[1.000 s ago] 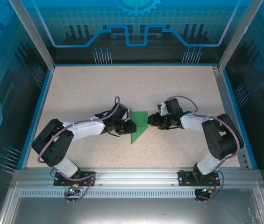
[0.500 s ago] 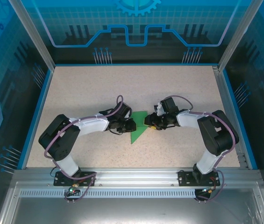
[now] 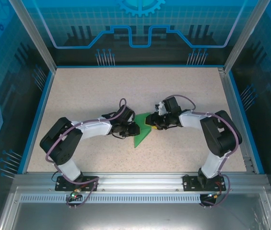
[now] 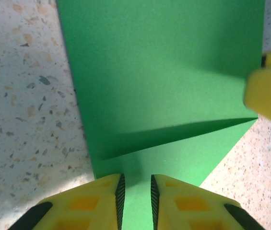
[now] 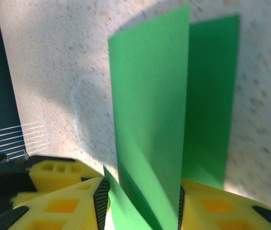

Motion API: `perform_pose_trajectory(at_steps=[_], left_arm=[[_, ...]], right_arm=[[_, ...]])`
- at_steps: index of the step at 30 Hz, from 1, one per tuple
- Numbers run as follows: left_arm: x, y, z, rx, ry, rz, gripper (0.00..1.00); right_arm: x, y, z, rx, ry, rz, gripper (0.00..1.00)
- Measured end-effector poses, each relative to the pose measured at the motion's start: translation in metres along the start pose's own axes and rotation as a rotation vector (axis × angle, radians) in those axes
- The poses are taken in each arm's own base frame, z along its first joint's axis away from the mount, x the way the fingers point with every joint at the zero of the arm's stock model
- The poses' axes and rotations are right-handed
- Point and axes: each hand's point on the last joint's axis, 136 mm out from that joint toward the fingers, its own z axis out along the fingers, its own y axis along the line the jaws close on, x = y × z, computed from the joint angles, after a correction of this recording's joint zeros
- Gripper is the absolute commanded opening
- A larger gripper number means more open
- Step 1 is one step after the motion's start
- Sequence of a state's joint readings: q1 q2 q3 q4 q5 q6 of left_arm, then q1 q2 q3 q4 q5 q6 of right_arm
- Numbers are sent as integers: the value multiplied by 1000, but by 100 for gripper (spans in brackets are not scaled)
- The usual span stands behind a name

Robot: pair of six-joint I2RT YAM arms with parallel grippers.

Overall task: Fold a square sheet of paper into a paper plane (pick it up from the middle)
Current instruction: Third fold the triangle at the center of the table.

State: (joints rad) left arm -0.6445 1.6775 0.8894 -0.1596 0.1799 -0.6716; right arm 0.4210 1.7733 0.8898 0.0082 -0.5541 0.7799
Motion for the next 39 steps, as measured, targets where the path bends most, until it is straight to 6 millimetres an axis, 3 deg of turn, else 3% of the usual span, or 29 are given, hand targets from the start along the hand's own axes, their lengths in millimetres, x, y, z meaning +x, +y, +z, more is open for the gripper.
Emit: perform_pose_trajectory(at_steps=[8, 18, 22, 29, 35, 39], left_arm=[[7, -9, -25, 59, -53, 28, 38], [27, -16, -28, 80, -48, 71, 42], [26, -25, -32, 99, -74, 94, 47], [30, -38, -36, 109, -106, 138, 54], [40, -48, -38, 113, -115, 202, 61], [52, -51, -35, 85, -109, 265, 65]], right_arm=[[-16, 10, 12, -30, 48, -74, 33], [-19, 6, 11, -41, 94, -106, 6], [-14, 0, 13, -45, 77, -60, 2], [5, -20, 1, -4, -4, 84, 3], [3, -8, -13, 1, -113, 128, 7], [0, -2, -15, -10, -129, 130, 15]])
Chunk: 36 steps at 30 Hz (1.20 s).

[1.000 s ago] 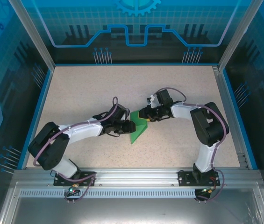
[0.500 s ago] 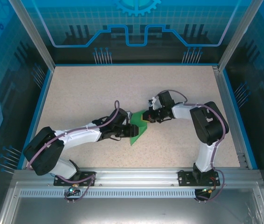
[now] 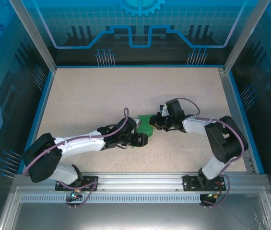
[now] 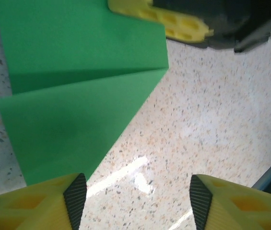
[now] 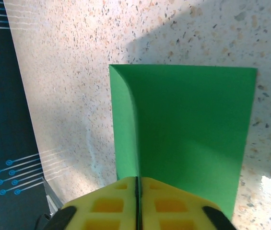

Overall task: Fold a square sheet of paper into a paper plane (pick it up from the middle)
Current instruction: Third fold the triangle at the center of the table, then fourth fold the wing at the center of the table.

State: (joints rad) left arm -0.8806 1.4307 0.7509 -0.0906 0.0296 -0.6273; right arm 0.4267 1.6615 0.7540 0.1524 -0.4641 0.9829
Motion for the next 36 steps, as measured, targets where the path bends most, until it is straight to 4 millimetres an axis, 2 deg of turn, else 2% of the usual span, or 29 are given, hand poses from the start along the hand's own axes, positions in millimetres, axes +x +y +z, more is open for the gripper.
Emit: perform_pose_trajectory(at_steps=[3, 9, 18, 25, 27, 29, 36], left_arm=[[11, -4, 6, -58, 18, 54, 65], [15, -1, 22, -234, 12, 146, 66], [3, 21, 16, -421, -69, 177, 69], [8, 37, 24, -492, -60, 181, 59], [11, 43, 27, -519, -53, 175, 53], [13, 48, 27, -541, -48, 179, 50], [12, 50, 30, -554, -44, 185, 45]], right_arm=[[0, 6, -1, -9, 17, -18, 21], [-4, 24, -2, -48, 47, -75, 22], [2, 20, -3, -37, 85, -89, 22], [3, 17, -2, -27, 95, -83, 22], [4, 16, -2, -24, 97, -81, 22], [3, 17, -2, -20, 100, -80, 22], [-4, 27, -3, -36, 87, -102, 22]])
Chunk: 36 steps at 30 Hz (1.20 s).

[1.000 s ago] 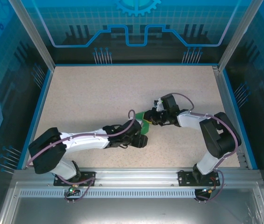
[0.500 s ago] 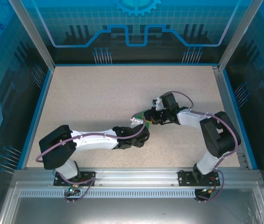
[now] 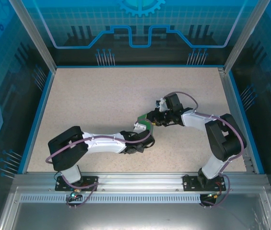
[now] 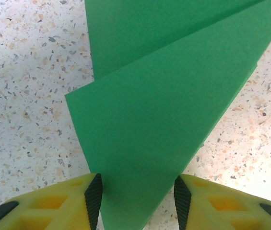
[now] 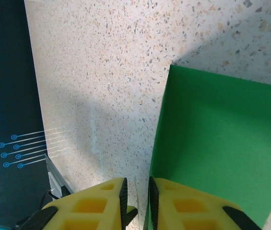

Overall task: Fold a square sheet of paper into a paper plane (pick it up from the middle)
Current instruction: Fourth fold the wing at the center of the table.

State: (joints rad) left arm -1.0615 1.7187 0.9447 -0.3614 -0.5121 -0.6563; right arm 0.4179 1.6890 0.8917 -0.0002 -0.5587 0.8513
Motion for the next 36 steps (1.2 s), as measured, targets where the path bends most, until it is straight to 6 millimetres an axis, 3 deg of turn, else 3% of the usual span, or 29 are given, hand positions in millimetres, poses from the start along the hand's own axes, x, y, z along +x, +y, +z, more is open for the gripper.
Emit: perform_pose_trajectory(at_steps=[13, 30, 36], left_arm=[[0, -2, 3, -3, 4, 3, 42], [-3, -7, 4, 35, 9, -15, 50], [-13, -12, 0, 97, 8, -43, 55]], right_arm=[[3, -4, 1, 12, 12, -2, 22], [5, -10, 5, 22, 26, 4, 22], [8, -13, 5, 32, 36, 4, 22]])
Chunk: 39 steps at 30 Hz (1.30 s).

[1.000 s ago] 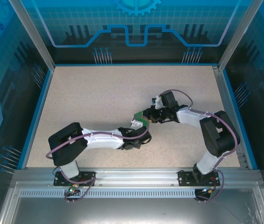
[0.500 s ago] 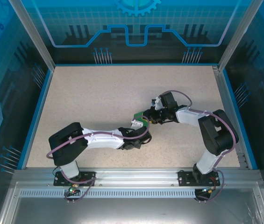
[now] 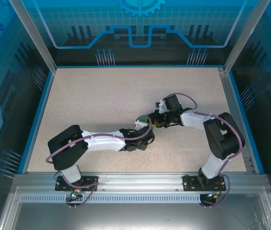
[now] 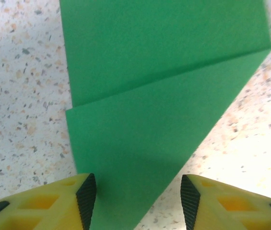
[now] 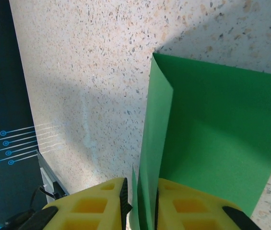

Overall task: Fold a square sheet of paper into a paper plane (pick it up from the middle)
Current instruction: Fourth fold the wing at the center of the table.

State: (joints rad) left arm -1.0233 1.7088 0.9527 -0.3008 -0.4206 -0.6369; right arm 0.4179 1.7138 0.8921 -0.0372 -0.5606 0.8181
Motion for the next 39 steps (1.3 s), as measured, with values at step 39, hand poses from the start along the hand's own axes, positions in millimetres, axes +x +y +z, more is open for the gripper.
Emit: perform_pose_trajectory(at_steps=[39], left_arm=[[2, 5, 6, -32, 13, 19, 32]], right_arm=[[-5, 1, 0, 1, 4, 4, 20]])
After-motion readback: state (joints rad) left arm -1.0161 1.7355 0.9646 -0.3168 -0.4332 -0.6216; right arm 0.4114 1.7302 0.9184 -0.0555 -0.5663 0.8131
